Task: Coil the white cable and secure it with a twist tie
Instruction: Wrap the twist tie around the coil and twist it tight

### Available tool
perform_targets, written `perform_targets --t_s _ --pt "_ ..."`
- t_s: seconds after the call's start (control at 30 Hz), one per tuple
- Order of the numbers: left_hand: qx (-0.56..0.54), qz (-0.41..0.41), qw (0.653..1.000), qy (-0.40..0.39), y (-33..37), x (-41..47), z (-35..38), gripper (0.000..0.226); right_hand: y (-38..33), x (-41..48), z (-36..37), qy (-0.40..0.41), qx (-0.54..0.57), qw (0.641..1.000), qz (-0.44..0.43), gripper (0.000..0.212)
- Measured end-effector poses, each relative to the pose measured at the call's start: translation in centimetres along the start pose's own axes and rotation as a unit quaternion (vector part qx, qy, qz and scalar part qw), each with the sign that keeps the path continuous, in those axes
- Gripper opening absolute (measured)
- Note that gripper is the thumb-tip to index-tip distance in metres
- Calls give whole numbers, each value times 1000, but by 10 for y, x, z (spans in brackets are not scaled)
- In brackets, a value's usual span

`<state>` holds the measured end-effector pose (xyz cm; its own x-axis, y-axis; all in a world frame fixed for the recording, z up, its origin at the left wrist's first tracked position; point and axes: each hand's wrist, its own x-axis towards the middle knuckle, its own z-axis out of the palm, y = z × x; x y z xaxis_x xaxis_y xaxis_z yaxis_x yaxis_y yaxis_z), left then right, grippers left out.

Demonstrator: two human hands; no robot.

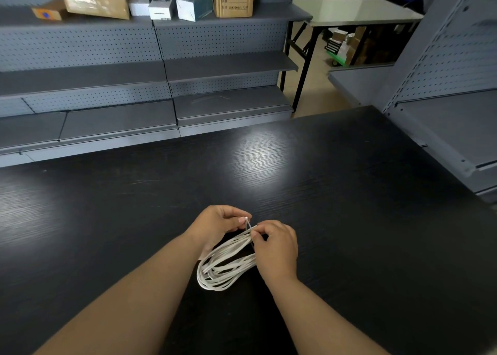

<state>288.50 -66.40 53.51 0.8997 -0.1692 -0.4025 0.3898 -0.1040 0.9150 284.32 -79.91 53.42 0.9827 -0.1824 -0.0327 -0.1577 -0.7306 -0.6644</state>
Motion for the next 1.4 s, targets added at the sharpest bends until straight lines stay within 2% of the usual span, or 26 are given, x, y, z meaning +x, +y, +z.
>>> perform_targets --t_s 0.97,1.4 --pt "-29 -50 998 -21 3 -1 0 10 -4 2 -1 -2 13 999 36 13" --pt "21 -20 999 -20 1 -1 -1 5 -1 5 -2 -24 69 996 49 14"
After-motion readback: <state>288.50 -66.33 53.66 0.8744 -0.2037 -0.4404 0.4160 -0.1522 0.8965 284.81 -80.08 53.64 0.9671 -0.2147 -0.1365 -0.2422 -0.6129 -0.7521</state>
